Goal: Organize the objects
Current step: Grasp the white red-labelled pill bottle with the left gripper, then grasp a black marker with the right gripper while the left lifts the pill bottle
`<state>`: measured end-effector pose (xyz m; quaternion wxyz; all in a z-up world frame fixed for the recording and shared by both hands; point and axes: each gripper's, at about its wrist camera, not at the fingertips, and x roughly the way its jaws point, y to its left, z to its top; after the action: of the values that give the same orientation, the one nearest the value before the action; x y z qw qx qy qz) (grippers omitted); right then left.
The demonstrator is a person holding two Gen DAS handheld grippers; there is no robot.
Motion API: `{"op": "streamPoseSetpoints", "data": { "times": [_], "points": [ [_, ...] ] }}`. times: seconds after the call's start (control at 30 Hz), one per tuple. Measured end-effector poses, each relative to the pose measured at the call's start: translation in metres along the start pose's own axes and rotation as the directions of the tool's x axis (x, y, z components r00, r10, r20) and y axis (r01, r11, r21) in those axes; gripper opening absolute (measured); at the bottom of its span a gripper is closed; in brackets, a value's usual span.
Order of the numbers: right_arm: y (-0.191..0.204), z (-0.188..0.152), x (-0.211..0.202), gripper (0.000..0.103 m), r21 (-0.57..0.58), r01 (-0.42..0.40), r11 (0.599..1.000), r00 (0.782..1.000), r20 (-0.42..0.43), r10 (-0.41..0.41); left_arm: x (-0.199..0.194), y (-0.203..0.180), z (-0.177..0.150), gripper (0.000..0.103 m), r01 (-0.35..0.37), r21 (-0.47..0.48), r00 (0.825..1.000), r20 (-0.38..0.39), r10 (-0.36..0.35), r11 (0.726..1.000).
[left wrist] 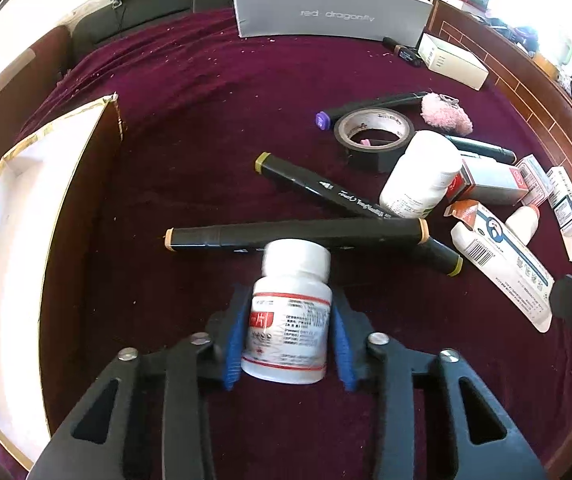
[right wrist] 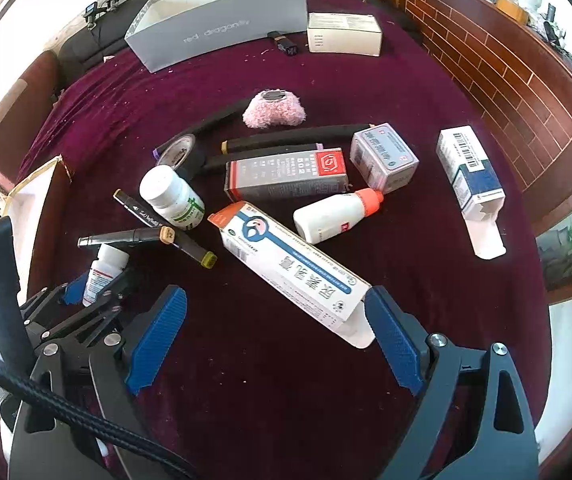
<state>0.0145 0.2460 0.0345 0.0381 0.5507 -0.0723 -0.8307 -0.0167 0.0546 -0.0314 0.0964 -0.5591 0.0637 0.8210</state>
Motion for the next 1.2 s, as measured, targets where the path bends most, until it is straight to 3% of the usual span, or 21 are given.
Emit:
{"op": "streamPoseSetpoints", "data": {
  "times": [0.53,0.73,0.87,1.0,1.2],
  "points": [
    [0.024,-0.002,-0.002,0.092,-0.052,-0.005,0.999,1.0,-0.001,0.005,-0.012,0.021,-0.015,0.03,0.05,-0.052,0.998,-0.034,-0.051,0.997],
    [0.041,-0.001,-0.003,0.092,-0.115,-0.049,0.992,0.999,-0.014,0.047,-0.039,0.045,-0.025,0.03,0.119,-0.117,0.992,-0.028,-0.123,0.986],
    [0.077,0.005,-0.006,0.092,-0.262,-0.123,0.957,0.992,-0.022,0.121,-0.064,0.071,-0.035,0.03,0.137,-0.165,0.99,-0.003,-0.14,0.977],
    [0.117,0.017,0.004,0.092,-0.388,-0.139,0.911,0.99,-0.038,0.134,-0.074,0.091,-0.046,0.03,0.13,-0.218,0.991,0.006,-0.132,0.967],
    [0.166,0.029,0.049,0.076,-0.558,-0.147,0.816,0.987,-0.131,0.089,-0.086,0.1,-0.061,0.03,0.123,-0.238,0.992,0.032,-0.119,0.963]
  ]
}}
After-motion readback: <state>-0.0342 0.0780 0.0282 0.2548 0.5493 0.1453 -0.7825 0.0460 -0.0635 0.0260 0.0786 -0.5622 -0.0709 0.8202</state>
